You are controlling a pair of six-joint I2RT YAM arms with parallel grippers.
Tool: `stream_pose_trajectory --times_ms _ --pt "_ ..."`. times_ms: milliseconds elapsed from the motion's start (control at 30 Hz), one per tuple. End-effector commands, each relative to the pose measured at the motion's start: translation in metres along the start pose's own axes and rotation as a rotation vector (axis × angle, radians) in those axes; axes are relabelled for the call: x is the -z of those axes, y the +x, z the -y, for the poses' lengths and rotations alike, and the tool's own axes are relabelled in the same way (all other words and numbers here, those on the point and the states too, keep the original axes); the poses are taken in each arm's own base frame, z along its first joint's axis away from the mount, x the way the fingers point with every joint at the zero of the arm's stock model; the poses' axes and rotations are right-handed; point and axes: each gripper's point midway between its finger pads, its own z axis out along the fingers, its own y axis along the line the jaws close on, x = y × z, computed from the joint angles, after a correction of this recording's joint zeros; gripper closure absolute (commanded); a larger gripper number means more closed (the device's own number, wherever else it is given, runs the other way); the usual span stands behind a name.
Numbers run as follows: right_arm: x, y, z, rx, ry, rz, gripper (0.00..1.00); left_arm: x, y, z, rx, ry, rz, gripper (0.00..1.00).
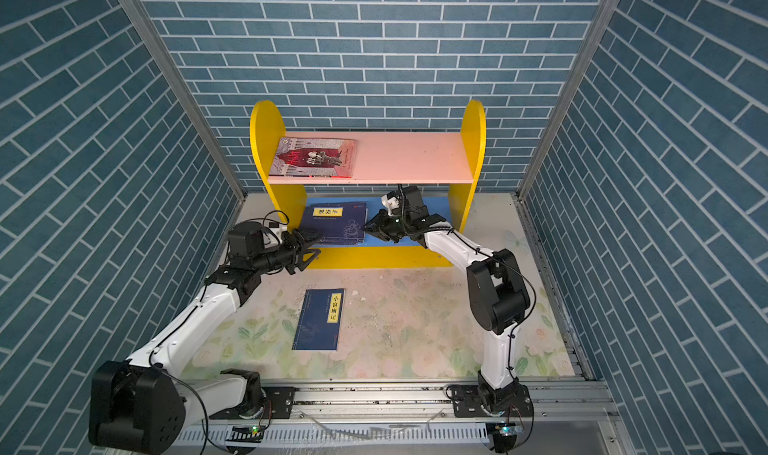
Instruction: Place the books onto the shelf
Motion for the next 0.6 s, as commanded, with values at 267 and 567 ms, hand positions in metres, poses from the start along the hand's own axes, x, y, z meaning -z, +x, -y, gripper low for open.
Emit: stream_pose_trajectory --times_ms 267,567 --pt "0.001 -0.012 -0.031 0.078 -0.071 0.022 0.87 0.002 0.000 0.001 -0.010 0.012 0.002 0.40" --pt "-0.004 -0.017 -0.033 0.077 -0.079 0.014 0.89 0.004 0.001 0.002 -0.011 0.015 0.001 0.40"
